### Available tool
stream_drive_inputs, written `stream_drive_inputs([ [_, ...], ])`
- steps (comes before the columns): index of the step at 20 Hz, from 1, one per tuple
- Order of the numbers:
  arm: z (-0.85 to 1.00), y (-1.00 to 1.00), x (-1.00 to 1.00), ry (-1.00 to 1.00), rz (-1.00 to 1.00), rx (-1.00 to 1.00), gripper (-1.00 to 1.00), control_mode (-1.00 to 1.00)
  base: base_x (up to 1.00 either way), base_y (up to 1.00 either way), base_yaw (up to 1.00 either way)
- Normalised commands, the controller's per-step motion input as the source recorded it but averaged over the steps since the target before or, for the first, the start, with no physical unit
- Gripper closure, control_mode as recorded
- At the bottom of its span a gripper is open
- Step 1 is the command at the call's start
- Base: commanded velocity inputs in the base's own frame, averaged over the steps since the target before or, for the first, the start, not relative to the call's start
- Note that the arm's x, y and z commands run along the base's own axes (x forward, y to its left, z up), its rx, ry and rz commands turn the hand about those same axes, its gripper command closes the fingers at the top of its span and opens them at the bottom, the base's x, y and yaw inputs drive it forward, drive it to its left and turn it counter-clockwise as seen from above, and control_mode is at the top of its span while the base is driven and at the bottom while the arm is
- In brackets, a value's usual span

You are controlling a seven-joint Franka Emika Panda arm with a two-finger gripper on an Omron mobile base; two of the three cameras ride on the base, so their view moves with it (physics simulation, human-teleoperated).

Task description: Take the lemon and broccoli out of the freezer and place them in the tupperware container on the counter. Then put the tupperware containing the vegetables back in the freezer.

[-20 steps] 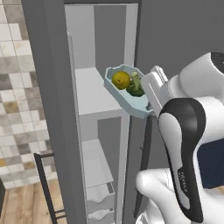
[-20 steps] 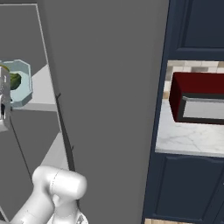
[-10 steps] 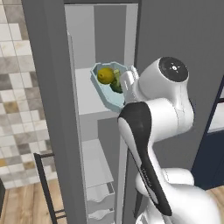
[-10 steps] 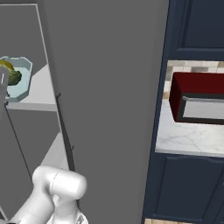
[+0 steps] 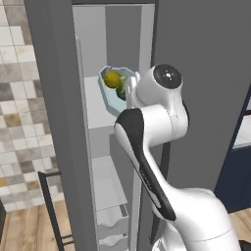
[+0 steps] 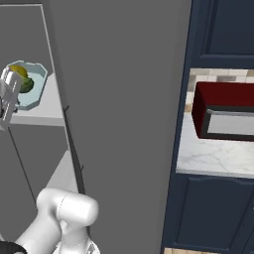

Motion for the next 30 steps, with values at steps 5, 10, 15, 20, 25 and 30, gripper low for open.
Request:
stream_drive_inputs([
  [5,-0.19,0.15,0.59,0.00,-0.01,0.04,1.00,-1.00,0.00,0.00,0.00],
  [10,-0.25,0.22,0.58,0.00,-0.01,0.00,1.00,-1.00,0.00,0.00,0.00],
  [15,-0.22,0.15,0.57,0.01,-0.02,0.00,1.00,-1.00,0.00,0.00,0.00],
  [20,-0.25,0.12,0.60,0.04,-0.02,0.00,1.00,-1.00,0.00,0.00,0.00],
  [25,-0.19,0.13,0.55,0.02,-0.02,0.00,1.00,-1.00,0.00,0.00,0.00],
  [30,-0.14,0.07,0.57,0.00,-0.02,0.00,1.00,-1.00,0.00,0.00,0.00],
])
